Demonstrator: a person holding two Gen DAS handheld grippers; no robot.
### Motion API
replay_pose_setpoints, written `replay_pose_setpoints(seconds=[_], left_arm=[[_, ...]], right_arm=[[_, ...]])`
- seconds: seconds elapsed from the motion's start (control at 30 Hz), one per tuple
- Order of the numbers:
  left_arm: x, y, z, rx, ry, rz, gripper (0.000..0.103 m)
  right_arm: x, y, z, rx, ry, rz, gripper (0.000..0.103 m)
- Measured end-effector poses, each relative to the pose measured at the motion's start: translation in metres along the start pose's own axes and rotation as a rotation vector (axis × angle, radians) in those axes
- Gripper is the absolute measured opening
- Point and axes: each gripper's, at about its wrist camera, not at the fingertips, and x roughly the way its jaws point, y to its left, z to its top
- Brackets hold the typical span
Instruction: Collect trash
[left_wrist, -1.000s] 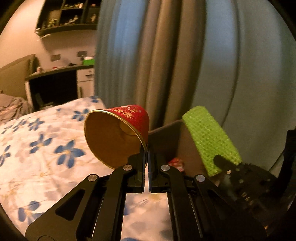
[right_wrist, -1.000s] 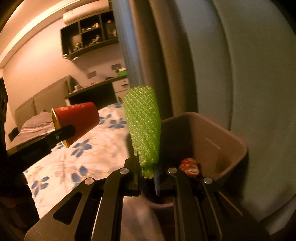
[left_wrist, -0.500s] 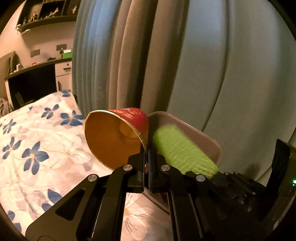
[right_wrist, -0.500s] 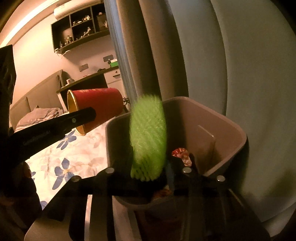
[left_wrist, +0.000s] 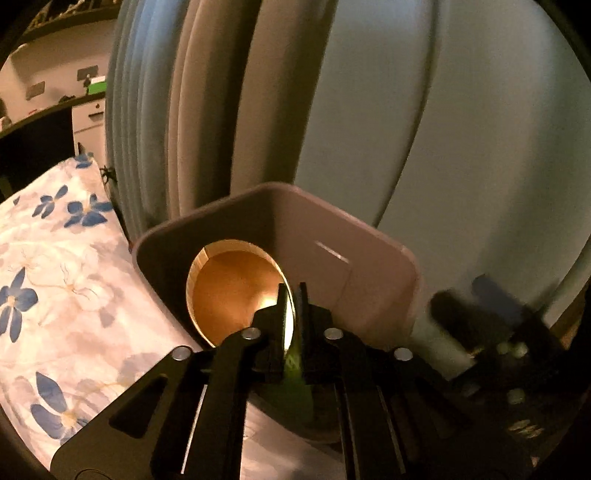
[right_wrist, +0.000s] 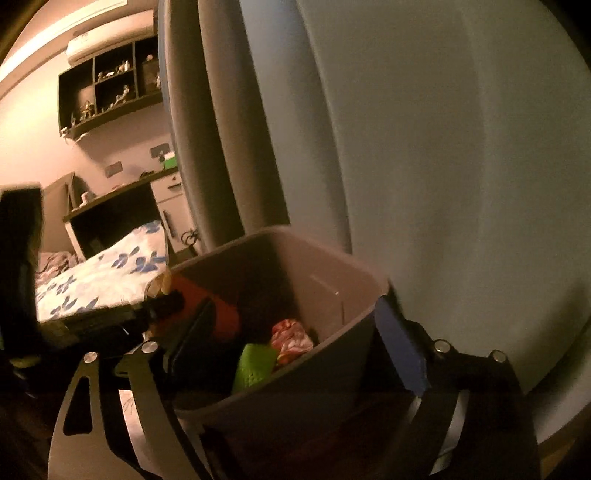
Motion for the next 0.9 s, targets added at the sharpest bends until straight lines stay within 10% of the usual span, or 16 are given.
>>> replay_pose_setpoints(seconds=[0.2, 0.3, 0.63, 0.9], left_arm=[[-0.021, 0.010, -0.008, -0.041, -0.044, 0.063, 0.078], [-0.049, 0.023, -0.015, -0.071, -0.084, 0.150, 0.089], [-0.158, 0.058, -0.058, -0.141, -0.214, 0.473, 0.097], [-0.230, 0.081, -0.088, -0.209, -0.260, 0.586, 0.097]], right_arm=[[-0.009, 0.004, 0.004, -0.009, -0.028, 0.006, 0.096], [-0.012, 0.010, 0.004, -0.025, -0.040, 0.017, 0.097], [-0.034, 0.065, -0.008, -0.126, -0.021, 0.094, 0.097], [-0.063, 0.112, -0.023, -0.203, -0.024, 0.150, 0.097]])
